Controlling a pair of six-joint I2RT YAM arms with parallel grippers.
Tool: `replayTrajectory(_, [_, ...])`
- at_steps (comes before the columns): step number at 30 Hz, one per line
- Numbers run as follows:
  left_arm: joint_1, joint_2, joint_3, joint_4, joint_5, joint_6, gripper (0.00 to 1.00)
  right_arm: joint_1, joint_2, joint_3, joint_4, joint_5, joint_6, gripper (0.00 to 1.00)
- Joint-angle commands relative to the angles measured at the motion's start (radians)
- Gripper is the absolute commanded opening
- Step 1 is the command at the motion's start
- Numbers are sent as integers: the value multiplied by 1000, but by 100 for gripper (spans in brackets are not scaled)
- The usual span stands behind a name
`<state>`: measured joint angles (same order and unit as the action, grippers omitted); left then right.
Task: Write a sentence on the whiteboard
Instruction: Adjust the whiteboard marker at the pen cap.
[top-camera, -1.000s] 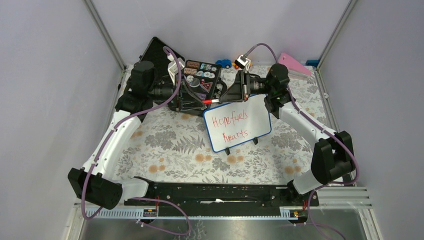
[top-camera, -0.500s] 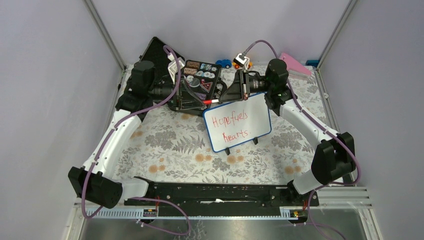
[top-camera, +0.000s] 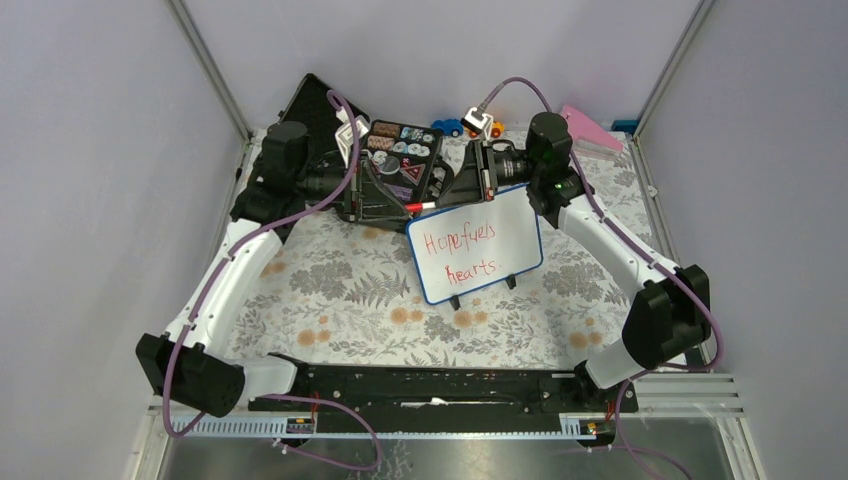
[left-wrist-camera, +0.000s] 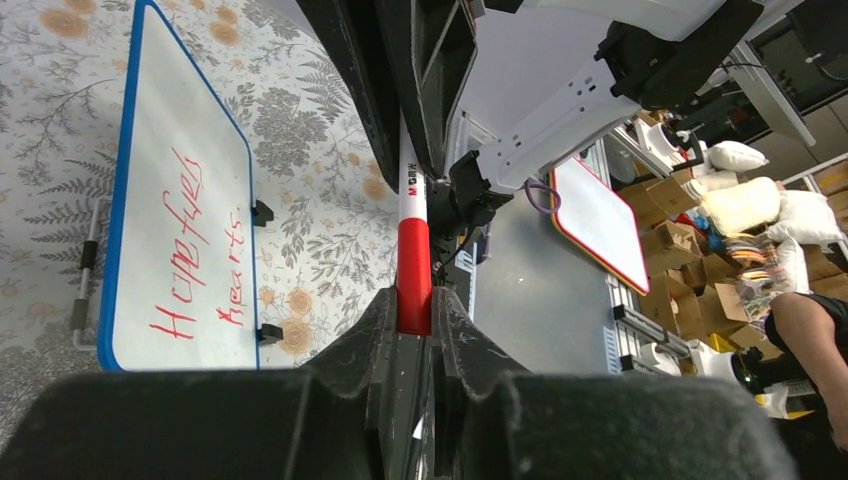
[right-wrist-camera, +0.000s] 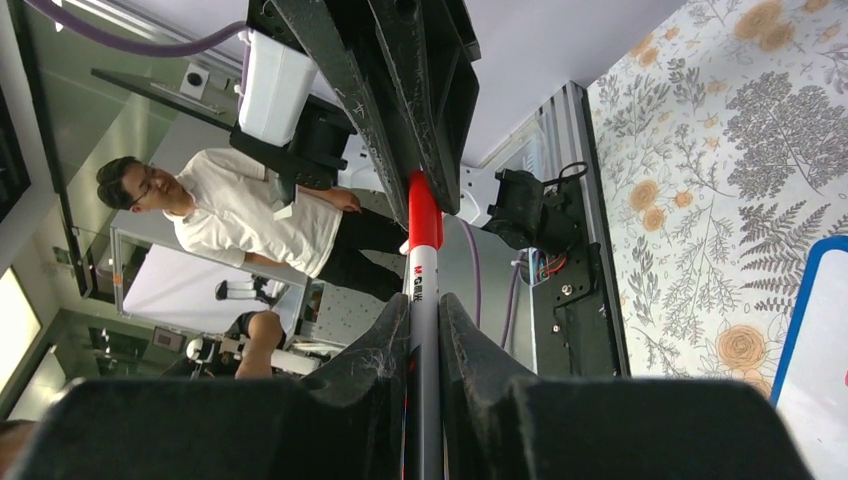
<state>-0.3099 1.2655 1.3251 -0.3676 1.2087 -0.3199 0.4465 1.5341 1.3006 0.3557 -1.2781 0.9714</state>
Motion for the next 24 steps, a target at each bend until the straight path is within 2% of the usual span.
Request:
replayTrajectory(1, [-90,32,9,169,12,-18,0,158,43,57,7,60,-28,0])
replayTrajectory(4, [-89,32,8,174,13,-16,0,152,48,60,23,46,-14,0])
replayTrajectory(6, [-70,24,5,174,-4,-18,19,119,43,56,22,45,-16,0])
replayTrajectory(7, [-48,21,4,175,-8,-23,34,93,36,54,22,43,-20,0])
replayTrajectory(8, [-23,14,3,177,-12,-32,45,56,29,48,22,43,-23,0])
replayTrajectory(12, [89,-15,-14,190,-1,-54,74,-109,-8,29,-8,27,-59,0])
replayTrajectory(15, [173,-24,-35,208,21,-91,82,-252,-31,6,-17,5,-78,0])
replayTrajectory(18, [249,-40,-78,283,23,-150,98,-392,-53,-26,-32,-19,-106,0])
replayTrajectory(20, [291,-39,-89,283,15,-163,99,-497,-67,-40,-99,-21,-167,0])
replayTrajectory(22, [339,-34,-92,257,0,-149,99,-597,-76,-46,-223,-4,-277,0])
replayTrajectory(24, [379,-24,-88,207,-21,-114,99,-700,-75,-9,-512,57,-554,0])
